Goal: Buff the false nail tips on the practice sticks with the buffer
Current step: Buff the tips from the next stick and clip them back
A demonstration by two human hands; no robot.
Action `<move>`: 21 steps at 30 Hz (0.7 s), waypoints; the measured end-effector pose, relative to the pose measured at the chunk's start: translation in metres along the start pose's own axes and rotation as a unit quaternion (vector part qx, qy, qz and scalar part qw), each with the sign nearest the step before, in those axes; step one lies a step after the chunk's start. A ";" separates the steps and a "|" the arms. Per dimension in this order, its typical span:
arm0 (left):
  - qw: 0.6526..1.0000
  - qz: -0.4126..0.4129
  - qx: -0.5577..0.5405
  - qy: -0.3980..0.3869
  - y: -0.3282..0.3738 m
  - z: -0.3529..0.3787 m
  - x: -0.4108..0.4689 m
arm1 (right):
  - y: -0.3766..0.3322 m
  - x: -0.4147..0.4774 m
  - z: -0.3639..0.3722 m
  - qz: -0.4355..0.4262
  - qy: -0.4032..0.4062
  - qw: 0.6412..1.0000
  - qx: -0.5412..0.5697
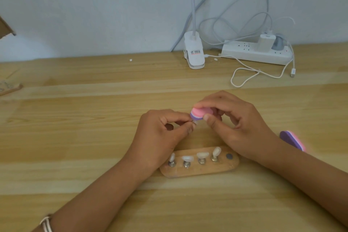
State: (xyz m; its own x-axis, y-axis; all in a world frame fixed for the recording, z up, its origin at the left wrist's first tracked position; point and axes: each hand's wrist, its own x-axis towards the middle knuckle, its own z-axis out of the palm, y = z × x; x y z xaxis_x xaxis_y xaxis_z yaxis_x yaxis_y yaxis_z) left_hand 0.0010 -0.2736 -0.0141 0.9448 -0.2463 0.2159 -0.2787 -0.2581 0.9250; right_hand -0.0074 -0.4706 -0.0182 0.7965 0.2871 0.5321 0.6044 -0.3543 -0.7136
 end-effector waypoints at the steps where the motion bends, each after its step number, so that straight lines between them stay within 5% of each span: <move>1: 1.000 0.005 -0.001 -0.001 0.000 0.000 0.000 | 0.000 0.000 0.000 0.003 0.006 1.000 -0.002; 21: 0.998 0.033 -0.024 -0.040 0.006 0.000 -0.001 | 0.002 -0.002 0.003 -0.036 0.006 0.999 -0.024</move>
State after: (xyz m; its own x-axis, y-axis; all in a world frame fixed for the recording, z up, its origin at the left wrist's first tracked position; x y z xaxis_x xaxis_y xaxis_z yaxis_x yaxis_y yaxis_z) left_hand -0.0016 -0.2752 -0.0088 0.9070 -0.3365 0.2532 -0.3300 -0.1942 0.9238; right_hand -0.0081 -0.4697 -0.0220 0.7514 0.3022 0.5865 0.6594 -0.3765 -0.6507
